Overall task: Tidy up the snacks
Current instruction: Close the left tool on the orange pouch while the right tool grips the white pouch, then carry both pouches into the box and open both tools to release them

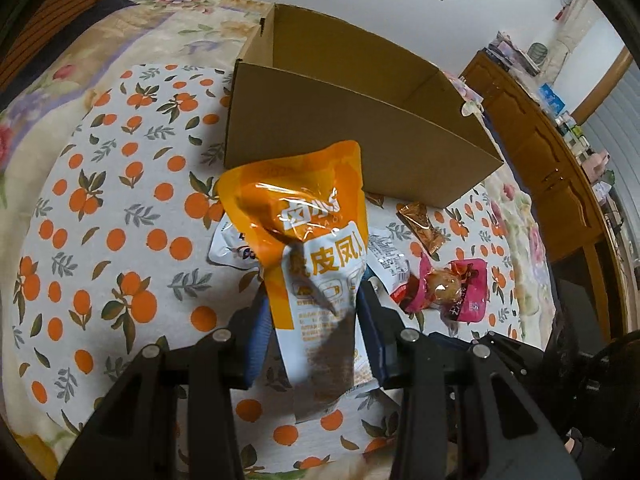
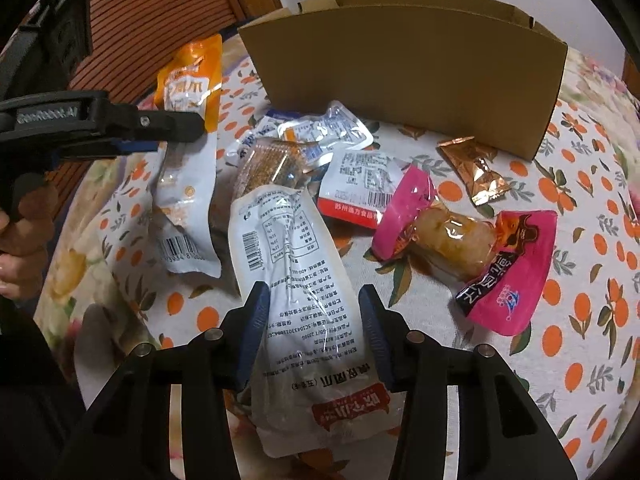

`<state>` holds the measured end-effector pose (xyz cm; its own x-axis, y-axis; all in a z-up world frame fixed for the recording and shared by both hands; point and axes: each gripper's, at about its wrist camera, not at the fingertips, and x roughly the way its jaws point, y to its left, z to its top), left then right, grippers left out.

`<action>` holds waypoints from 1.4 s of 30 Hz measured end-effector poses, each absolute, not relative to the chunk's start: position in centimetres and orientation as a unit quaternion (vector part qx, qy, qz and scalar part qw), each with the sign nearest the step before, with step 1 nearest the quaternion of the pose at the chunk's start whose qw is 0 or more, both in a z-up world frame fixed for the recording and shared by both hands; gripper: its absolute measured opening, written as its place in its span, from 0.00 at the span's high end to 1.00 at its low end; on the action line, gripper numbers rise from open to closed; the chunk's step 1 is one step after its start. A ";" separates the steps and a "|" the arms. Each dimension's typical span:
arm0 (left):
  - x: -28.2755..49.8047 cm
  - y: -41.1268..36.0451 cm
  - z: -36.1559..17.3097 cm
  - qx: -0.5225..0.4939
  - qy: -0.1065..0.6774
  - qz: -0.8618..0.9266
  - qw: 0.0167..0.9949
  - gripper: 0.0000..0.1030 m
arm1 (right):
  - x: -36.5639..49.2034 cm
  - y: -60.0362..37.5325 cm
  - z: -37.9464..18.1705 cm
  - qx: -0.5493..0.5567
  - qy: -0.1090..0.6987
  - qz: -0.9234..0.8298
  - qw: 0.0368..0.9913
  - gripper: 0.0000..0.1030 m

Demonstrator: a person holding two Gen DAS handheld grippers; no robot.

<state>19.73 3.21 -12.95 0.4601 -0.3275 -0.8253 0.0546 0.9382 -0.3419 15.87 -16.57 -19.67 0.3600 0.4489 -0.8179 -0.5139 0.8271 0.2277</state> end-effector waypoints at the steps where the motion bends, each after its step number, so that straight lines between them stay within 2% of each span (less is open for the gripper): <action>1: 19.7 3.1 -13.0 -0.133 0.508 -0.113 0.844 0.62 | 15.9 -16.3 -20.0 -0.040 0.488 0.291 0.822 0.55; 9: 19.6 3.2 -12.8 -0.130 0.505 -0.110 0.846 0.62 | 16.7 -15.4 -20.7 -0.059 0.481 0.301 0.821 0.52; 17: 19.9 3.8 -13.3 -0.132 0.509 -0.101 0.844 0.62 | 18.6 -13.9 -22.1 -0.065 0.475 0.327 0.815 0.35; 18: 20.0 3.8 -13.4 -0.131 0.510 -0.100 0.844 0.62 | 18.5 -13.6 -22.1 -0.074 0.473 0.326 0.815 0.36; 20: 20.2 3.8 -13.4 -0.129 0.510 -0.099 0.844 0.62 | 18.3 -13.3 -22.0 -0.076 0.474 0.333 0.811 0.55; 21: 20.2 3.7 -13.4 -0.128 0.510 -0.099 0.845 0.62 | 18.4 -13.5 -22.0 -0.067 0.476 0.341 0.808 0.60; 25: 20.1 3.4 -12.9 -0.121 0.504 -0.103 0.849 0.62 | 18.0 -14.2 -20.8 -0.053 0.468 0.340 0.814 0.72; 26: 20.1 3.3 -12.7 -0.119 0.502 -0.104 0.850 0.62 | 17.9 -14.5 -20.4 -0.047 0.466 0.337 0.817 0.79; 33: 19.8 2.9 -10.9 -0.115 0.480 -0.118 0.862 0.62 | 17.7 -16.1 -19.0 -0.025 0.452 0.326 0.830 0.87; 34: 19.8 2.9 -10.6 -0.115 0.476 -0.120 0.864 0.62 | 17.7 -16.3 -18.7 -0.019 0.450 0.328 0.830 1.00; 42: 19.6 2.5 -8.3 -0.111 0.449 -0.136 0.876 0.62 | 18.2 -17.1 -16.7 -0.008 0.429 0.327 0.842 1.00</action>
